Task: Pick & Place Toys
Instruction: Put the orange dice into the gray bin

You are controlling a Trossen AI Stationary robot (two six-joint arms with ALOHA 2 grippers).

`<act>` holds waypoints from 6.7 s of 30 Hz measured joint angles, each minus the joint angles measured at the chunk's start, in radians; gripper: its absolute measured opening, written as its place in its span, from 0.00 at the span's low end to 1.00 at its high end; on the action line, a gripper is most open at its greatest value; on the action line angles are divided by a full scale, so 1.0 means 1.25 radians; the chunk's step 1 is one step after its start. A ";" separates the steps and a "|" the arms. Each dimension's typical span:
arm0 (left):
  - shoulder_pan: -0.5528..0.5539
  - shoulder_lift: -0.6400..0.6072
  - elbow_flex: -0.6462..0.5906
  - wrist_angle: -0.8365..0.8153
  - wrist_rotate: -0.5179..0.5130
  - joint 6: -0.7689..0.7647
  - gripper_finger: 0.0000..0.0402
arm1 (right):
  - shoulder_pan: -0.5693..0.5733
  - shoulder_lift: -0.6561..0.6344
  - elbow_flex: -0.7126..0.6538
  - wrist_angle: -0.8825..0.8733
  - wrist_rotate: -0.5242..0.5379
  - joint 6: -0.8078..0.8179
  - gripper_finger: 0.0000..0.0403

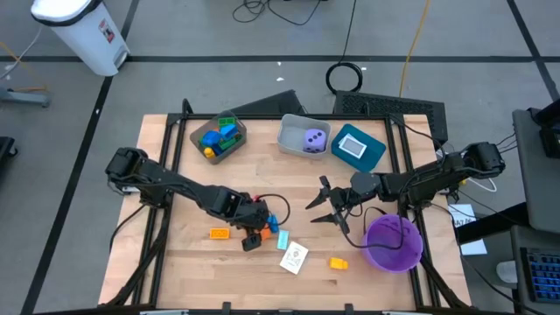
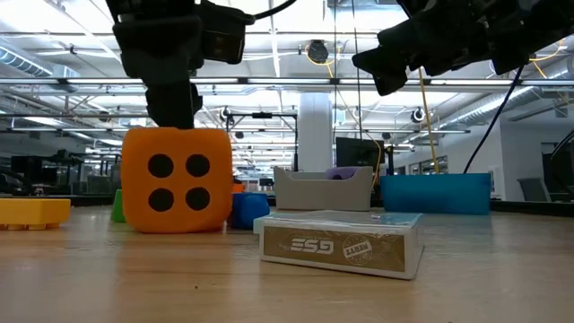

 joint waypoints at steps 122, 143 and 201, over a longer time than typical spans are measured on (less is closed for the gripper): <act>0.272 -0.087 0.188 -0.195 -0.070 0.506 0.10 | 0.016 0.056 0.011 0.069 0.252 0.087 0.49; 0.220 -0.317 -0.412 0.735 -0.067 0.398 0.10 | 0.000 0.237 0.183 0.057 0.164 -0.042 0.49; 0.010 -0.144 -0.476 0.747 -0.221 0.013 0.10 | 0.050 0.445 0.227 0.057 0.291 -0.081 0.97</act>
